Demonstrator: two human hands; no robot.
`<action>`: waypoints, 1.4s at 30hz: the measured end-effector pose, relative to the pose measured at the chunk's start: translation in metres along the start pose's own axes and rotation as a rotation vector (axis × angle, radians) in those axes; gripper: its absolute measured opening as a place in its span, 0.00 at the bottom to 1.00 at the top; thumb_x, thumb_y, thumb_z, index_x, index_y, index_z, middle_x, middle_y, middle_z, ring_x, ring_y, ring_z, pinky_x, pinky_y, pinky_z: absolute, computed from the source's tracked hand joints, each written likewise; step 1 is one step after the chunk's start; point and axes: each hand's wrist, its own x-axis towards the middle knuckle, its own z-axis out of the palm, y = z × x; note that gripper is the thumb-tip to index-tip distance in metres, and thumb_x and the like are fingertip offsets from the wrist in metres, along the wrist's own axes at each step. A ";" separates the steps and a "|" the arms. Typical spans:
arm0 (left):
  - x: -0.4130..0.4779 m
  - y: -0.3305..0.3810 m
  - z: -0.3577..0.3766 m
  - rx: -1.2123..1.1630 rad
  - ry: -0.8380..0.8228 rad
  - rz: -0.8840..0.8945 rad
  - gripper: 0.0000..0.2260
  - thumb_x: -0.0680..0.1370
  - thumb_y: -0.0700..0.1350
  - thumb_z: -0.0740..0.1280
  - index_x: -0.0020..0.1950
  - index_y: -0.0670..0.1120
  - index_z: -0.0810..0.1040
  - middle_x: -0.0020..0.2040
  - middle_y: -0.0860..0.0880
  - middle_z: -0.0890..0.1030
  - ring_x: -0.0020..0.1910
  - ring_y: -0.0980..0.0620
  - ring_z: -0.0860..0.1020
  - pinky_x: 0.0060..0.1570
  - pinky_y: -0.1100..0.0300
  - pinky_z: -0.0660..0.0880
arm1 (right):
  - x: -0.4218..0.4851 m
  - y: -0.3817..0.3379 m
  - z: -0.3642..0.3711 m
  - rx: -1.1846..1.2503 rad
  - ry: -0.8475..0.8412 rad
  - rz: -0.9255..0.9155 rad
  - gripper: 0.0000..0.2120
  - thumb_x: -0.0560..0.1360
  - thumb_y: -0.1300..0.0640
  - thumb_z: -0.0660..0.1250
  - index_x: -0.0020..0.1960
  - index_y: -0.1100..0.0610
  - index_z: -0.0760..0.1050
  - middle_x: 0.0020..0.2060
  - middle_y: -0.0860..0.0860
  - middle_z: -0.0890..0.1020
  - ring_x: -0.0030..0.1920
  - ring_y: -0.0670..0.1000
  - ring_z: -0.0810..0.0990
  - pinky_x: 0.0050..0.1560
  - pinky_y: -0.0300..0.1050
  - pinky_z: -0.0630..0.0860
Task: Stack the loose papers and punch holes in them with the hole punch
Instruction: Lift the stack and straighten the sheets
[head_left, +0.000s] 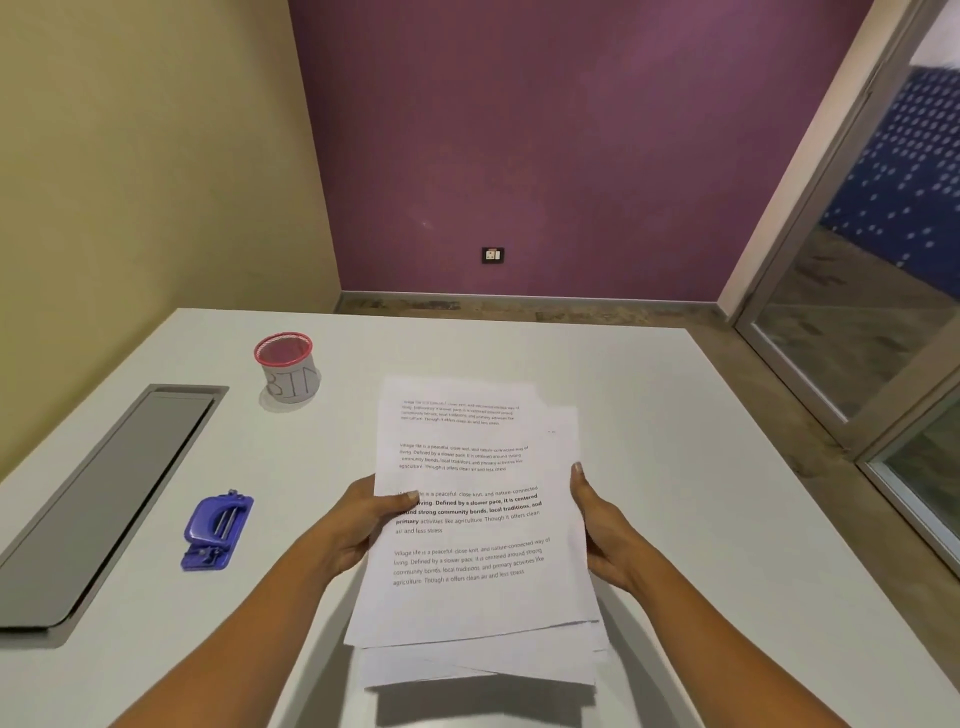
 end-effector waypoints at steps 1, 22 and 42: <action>0.000 0.001 0.000 0.013 0.005 0.024 0.13 0.73 0.32 0.65 0.57 0.39 0.77 0.52 0.42 0.83 0.46 0.45 0.83 0.43 0.54 0.81 | 0.000 -0.001 0.002 -0.053 -0.002 -0.012 0.21 0.75 0.40 0.58 0.58 0.51 0.77 0.55 0.51 0.83 0.57 0.53 0.81 0.62 0.52 0.74; -0.001 0.014 0.008 0.156 0.088 0.373 0.14 0.68 0.35 0.73 0.48 0.51 0.80 0.45 0.55 0.85 0.45 0.57 0.82 0.47 0.62 0.76 | 0.002 -0.004 0.027 -0.244 0.218 -0.428 0.12 0.65 0.60 0.76 0.43 0.48 0.78 0.42 0.42 0.83 0.45 0.44 0.81 0.40 0.35 0.75; 0.000 0.018 0.017 0.174 0.125 0.465 0.09 0.72 0.38 0.70 0.45 0.52 0.81 0.39 0.59 0.85 0.40 0.63 0.82 0.38 0.70 0.77 | 0.000 -0.016 0.031 -0.262 0.231 -0.501 0.09 0.68 0.60 0.74 0.43 0.48 0.78 0.42 0.45 0.83 0.44 0.48 0.81 0.44 0.43 0.77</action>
